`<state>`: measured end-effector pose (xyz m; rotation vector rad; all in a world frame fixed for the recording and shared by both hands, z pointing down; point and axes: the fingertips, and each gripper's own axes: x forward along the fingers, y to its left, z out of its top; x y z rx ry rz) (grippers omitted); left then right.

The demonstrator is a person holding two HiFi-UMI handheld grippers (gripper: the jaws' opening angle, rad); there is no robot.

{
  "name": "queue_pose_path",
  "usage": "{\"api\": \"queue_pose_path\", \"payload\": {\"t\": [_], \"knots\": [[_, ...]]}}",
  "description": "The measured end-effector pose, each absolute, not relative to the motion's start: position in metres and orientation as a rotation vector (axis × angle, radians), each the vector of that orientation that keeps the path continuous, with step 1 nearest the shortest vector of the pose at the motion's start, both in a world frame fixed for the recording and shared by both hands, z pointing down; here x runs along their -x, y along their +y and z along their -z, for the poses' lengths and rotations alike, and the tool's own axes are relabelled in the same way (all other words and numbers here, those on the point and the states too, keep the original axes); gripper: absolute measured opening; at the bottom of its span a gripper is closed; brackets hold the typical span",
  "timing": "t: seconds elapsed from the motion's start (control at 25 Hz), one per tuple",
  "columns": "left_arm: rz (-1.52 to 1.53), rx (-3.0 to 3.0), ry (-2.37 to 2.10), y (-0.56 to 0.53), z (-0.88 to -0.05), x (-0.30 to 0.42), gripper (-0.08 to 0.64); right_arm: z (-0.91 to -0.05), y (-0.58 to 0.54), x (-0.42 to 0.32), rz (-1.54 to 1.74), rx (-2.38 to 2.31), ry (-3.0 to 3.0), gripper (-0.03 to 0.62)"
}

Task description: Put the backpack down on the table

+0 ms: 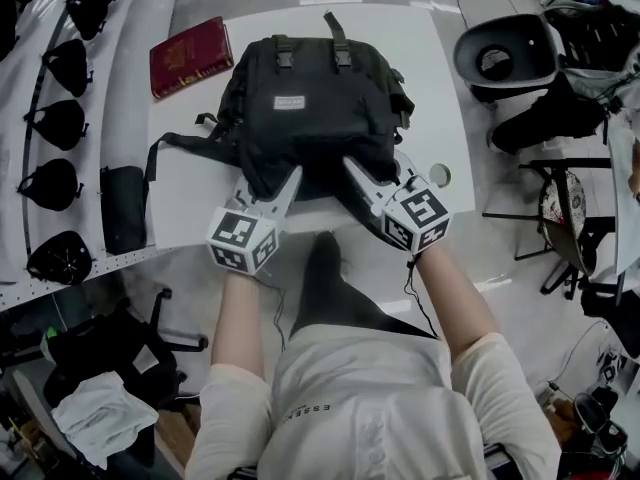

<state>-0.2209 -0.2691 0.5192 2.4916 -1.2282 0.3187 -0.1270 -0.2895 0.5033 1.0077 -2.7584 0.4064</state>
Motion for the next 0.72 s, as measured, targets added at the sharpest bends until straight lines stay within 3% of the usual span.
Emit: {"api": "queue_pose_path", "payload": {"t": [0.64, 0.72], "knots": [[-0.283, -2.466, -1.240, -0.230, -0.576, 0.226, 0.105, -0.564, -0.250, 0.121, -0.518, -1.106, -2.610, 0.176], [-0.264, -2.467, -1.326, -0.231, -0.575, 0.230, 0.138, -0.566, -0.249, 0.117, -0.507, -1.129, -2.580, 0.191]]}}
